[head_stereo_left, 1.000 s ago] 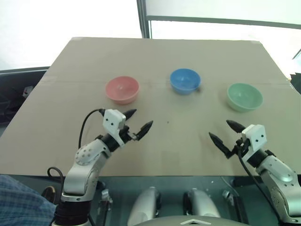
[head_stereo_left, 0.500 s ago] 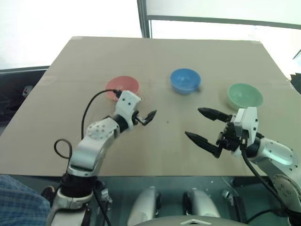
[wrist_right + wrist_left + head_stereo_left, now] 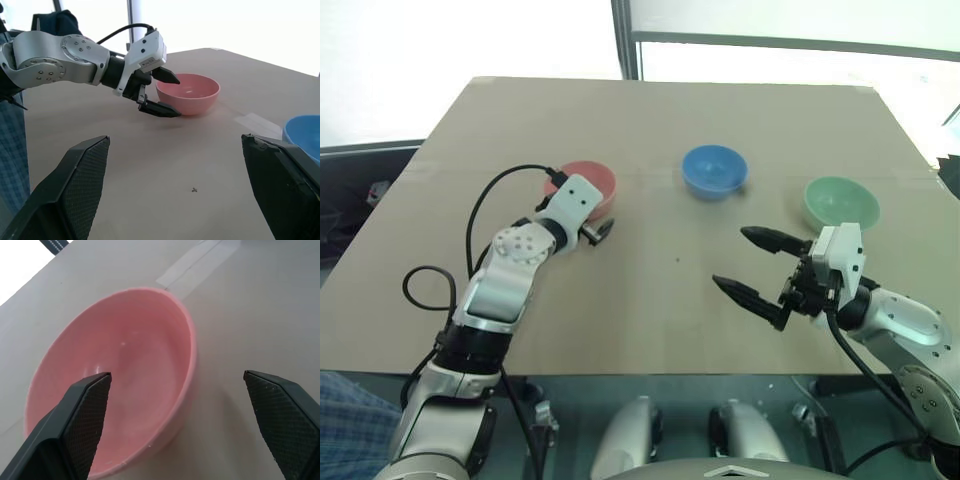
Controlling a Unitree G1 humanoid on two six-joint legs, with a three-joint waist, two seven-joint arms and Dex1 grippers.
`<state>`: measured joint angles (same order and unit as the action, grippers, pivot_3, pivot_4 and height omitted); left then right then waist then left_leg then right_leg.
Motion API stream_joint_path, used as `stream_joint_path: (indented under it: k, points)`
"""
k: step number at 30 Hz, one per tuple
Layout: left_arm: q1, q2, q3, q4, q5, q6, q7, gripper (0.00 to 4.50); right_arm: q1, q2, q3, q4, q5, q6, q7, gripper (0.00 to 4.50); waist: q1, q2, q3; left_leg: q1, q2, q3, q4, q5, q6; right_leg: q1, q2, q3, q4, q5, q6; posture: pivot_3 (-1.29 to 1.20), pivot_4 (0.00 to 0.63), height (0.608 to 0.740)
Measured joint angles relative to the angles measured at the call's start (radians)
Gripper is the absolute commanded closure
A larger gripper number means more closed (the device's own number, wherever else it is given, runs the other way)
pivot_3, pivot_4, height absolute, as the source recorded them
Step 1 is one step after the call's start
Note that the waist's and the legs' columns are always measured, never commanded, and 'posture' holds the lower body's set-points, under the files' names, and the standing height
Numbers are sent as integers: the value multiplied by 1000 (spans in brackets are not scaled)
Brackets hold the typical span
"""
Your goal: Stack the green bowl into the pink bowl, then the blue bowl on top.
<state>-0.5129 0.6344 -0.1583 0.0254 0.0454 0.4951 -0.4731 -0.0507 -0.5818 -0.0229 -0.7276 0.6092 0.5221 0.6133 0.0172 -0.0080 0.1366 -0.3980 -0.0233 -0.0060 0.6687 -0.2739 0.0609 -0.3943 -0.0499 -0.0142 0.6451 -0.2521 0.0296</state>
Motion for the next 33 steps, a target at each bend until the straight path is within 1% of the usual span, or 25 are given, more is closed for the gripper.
stream_joint_path:
  k: [3,4,5,6,7,9,12,13,14,16,24,27,30,32,33]
  points:
    - [-28,0,-25,89,20,-62,-37,0,-1,1,0,3,-11,-1,-9,89,-1,0,0,0,0,0,0,0,0,0,0,0,0,0,0,0,150,740]
    - [-49,1,-43,129,30,-87,-62,253,-1,1,0,7,-15,-2,-9,15,-1,0,0,-1,0,0,0,0,0,0,0,0,0,0,0,0,150,740]
    - [-57,1,-48,141,33,-97,-73,253,-2,1,0,9,-17,-3,-9,15,-1,0,0,-1,0,0,0,0,0,-1,0,0,0,0,0,0,150,740]
    - [-94,3,-63,201,44,-127,-113,624,-1,-4,0,21,-33,-11,-5,0,-1,0,0,-1,0,0,0,0,0,-1,0,0,0,0,0,0,150,740]
    - [-98,6,-63,207,48,-131,-117,1003,-1,-4,0,23,-37,-12,-4,0,-1,0,0,-1,0,0,0,0,0,-1,0,0,0,0,0,0,150,740]
    - [-119,8,-71,240,54,-144,-134,1385,1,-8,0,30,-46,-16,-1,0,-2,0,0,-1,0,0,0,0,0,-1,0,0,0,0,0,0,150,740]
    - [-157,8,-79,307,75,-177,-157,2545,1,-15,-5,33,-54,-23,4,0,-2,0,0,-1,0,0,0,0,0,-1,0,0,0,0,0,0,150,740]
    - [-164,7,-79,323,81,-189,-165,3096,1,-17,-8,33,-55,-23,4,0,-2,0,0,-1,0,0,0,0,0,-1,0,0,0,0,0,0,150,740]
    - [-169,5,-79,334,84,-199,-172,3358,2,-19,-10,33,-55,-23,5,0,-2,0,0,-1,0,0,0,0,0,-1,0,0,0,0,0,0,150,740]
    - [-174,5,-79,350,90,-214,-187,4431,2,-21,-17,33,-56,-23,5,0,-2,0,0,-1,0,0,0,0,1,-1,0,0,1,0,0,0,150,740]
    - [-186,-1,-80,375,99,-269,-250,4431,-2,-35,-26,33,-55,-22,10,0,-2,-1,0,-1,0,0,1,0,1,-1,0,0,2,0,0,0,150,740]
    - [-168,-7,-83,285,28,-265,-389,4431,-7,-41,-28,34,-53,-21,14,0,0,-1,0,-1,-1,0,1,0,1,-1,0,0,2,0,0,0,150,740]
    - [-150,-21,-130,139,-45,-221,-544,4431,-16,-41,-29,34,-47,-17,14,0,-2,-1,1,-2,0,0,2,0,1,-1,0,0,1,0,0,0,150,740]
    - [-156,-16,-162,69,-69,-220,-635,4431,-18,-41,-29,34,-46,-13,13,0,-4,-1,1,-1,0,1,2,0,1,-1,1,0,2,0,0,0,150,740]
    - [-157,-16,-166,63,-71,-221,-644,4431,-18,-41,-29,34,-46,-12,13,0,-4,-1,1,-1,0,1,2,0,1,-1,1,0,2,0,0,0,150,740]
